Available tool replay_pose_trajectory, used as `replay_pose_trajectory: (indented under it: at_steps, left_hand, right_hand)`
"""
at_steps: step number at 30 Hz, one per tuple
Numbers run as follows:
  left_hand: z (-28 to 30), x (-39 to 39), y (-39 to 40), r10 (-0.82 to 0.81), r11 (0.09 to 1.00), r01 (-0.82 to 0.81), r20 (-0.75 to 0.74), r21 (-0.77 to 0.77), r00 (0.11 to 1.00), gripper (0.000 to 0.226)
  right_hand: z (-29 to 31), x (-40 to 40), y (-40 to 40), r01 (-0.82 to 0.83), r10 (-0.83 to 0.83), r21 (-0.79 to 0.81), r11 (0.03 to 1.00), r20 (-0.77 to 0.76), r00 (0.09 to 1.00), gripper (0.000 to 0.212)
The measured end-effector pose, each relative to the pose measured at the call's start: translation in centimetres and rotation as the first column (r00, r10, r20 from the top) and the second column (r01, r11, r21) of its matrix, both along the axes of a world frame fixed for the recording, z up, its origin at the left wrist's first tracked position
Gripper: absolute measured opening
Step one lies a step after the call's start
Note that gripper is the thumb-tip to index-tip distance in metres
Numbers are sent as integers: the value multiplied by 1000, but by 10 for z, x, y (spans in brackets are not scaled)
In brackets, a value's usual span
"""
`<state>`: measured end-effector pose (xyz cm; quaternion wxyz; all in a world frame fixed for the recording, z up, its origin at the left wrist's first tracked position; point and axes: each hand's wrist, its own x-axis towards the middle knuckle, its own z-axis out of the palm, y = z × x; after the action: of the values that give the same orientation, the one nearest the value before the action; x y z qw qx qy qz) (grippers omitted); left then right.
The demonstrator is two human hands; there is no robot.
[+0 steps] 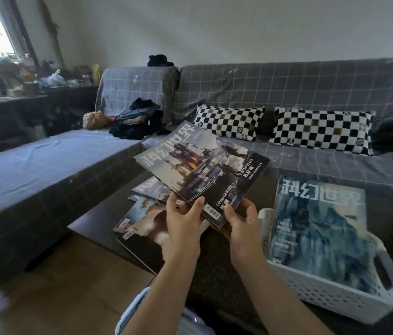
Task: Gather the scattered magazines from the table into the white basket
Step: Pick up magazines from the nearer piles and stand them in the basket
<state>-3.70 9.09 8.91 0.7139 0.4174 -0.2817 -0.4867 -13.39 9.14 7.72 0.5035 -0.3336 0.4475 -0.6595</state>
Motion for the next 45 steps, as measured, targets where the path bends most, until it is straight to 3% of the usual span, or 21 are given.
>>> replay_pose_trajectory:
  at_steps: [8, 13, 17, 20, 24, 29, 33, 36, 38, 40, 45]
  left_hand:
    - [23, -41, 14, -151, 978, 173, 178, -115, 972, 41]
    - [29, -60, 11, -248, 955, 285, 307, -82, 919, 45]
    - [24, -82, 4, -322, 926, 372, 384, -60, 865, 47]
    - [16, -98, -1, -388, 897, 442, 443, -20, 808, 47]
    - [2, -115, -8, -436, 876, 479, 515, 55, 738, 52]
    - [-16, -131, -12, -437, 881, 455, 585, 127, 683, 53]
    - [-25, -135, -11, -402, 886, 435, 730, 158, 553, 50]
    - [-30, -138, -11, -337, 901, 401, 852, 168, 400, 33]
    - [-33, -141, -11, -284, 914, 369, 915, 168, 286, 30]
    - [-36, -143, -12, -305, 915, 342, 923, 216, 234, 39]
    - [-38, -149, -12, -334, 923, 253, 930, 289, 156, 53]
  right_hand:
    - [20, -72, 33, -12, 36, -187, 982, 126, 991, 38]
    - [36, -152, 43, 105, -75, -133, 986, 213, 974, 25]
    - [29, -198, 56, 113, -104, -87, 990, 97, 990, 20]
    - [22, -225, 66, 127, -135, -58, 990, -170, 976, 24]
    - [12, -245, 71, 192, -158, 11, 981, -524, 837, 41]
    - [-3, -254, 63, 278, -186, 41, 960, -650, 737, 32]
    - [-20, -255, 59, 355, -152, 56, 933, -833, 532, 21]
    - [-33, -256, 57, 444, -125, 21, 896, -947, 297, 33]
    - [-37, -257, 56, 461, -57, 38, 887, -980, 190, 36]
    - [-40, -258, 58, 445, -11, 62, 894, -987, 159, 33]
    - [-41, -253, 61, 437, -79, -10, 900, -987, 140, 36]
